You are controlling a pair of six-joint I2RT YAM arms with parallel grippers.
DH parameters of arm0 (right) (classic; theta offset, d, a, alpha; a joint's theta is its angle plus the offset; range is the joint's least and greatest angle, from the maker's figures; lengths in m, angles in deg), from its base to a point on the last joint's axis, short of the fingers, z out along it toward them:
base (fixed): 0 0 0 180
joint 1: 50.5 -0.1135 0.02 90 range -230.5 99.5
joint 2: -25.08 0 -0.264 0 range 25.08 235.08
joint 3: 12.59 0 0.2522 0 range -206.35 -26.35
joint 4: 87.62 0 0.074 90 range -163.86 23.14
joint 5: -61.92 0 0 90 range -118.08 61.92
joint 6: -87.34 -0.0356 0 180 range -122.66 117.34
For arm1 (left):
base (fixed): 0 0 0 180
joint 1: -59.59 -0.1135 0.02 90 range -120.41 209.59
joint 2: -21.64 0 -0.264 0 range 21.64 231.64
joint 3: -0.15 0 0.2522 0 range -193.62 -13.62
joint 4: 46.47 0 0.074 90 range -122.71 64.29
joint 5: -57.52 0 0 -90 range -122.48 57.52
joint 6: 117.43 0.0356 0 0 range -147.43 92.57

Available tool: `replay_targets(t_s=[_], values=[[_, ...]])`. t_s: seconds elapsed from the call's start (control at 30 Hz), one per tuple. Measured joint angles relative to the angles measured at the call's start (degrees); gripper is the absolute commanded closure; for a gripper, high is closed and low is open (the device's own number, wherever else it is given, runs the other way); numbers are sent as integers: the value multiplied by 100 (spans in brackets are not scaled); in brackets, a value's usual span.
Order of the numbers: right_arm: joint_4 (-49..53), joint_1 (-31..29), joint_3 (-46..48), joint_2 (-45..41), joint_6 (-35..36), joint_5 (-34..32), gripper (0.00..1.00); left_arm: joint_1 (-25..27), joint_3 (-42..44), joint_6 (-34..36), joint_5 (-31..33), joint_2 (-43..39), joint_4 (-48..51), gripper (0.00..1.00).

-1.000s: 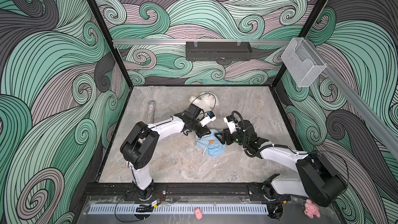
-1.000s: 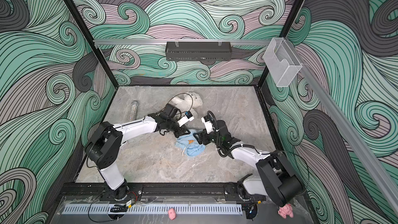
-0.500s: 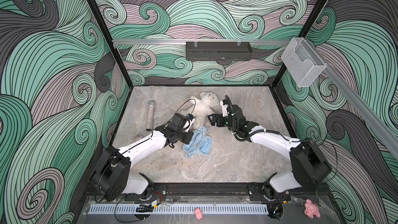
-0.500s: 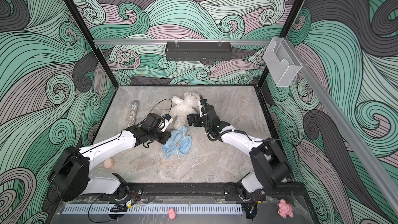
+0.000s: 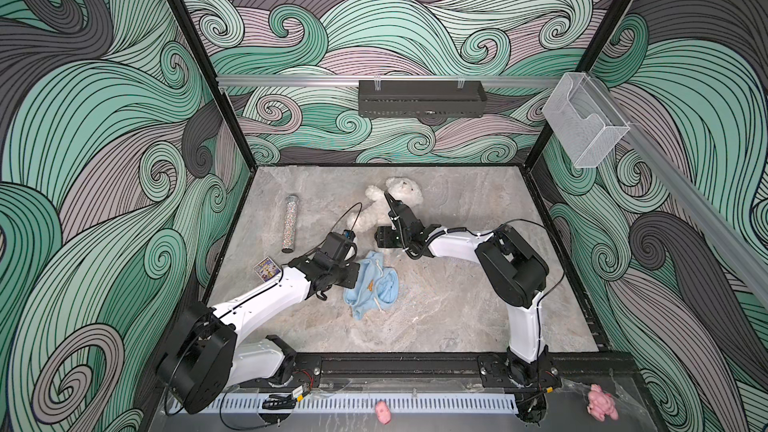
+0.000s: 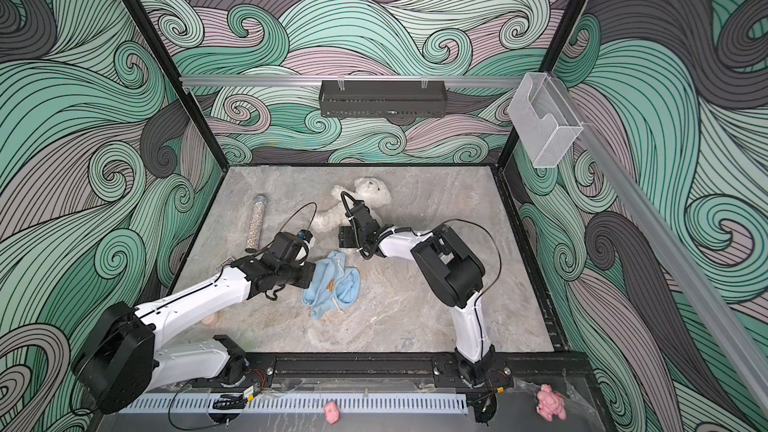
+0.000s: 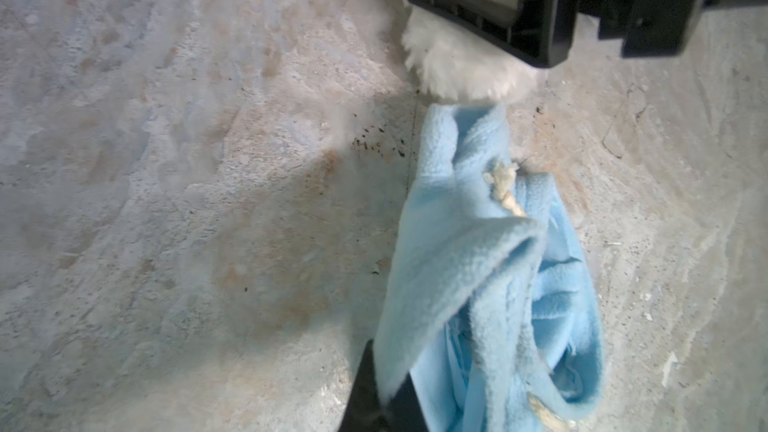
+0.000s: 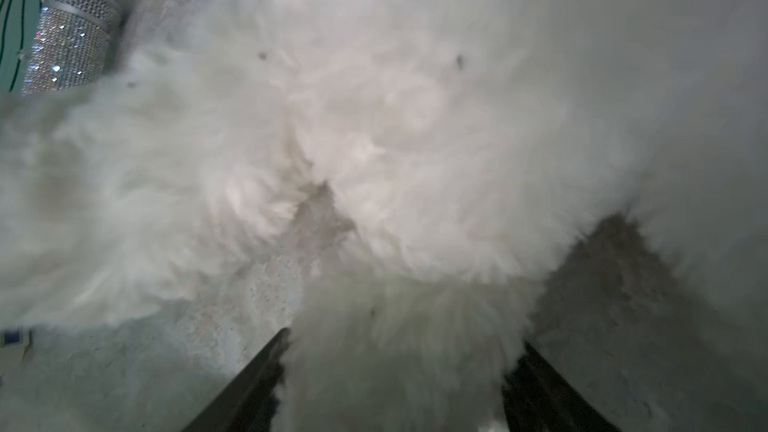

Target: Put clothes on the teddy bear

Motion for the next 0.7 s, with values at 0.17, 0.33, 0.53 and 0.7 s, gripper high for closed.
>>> replay_targets(t_s=[0.17,0.33,0.53,0.7], values=[[-90,420,911,-640,197,190,71,-247,-2,-129,175,28,-2,100],[343,1073,2535,-2181,415,361,69,-715,-31,-188,197,210,-92,100],[1174,1394,3453,-3506,597,398,66,-964,-577,-33,157,973,-350,98],[1534,1899,3528,-4116,673,122,48,-1040,-1622,304,319,2105,-629,86]])
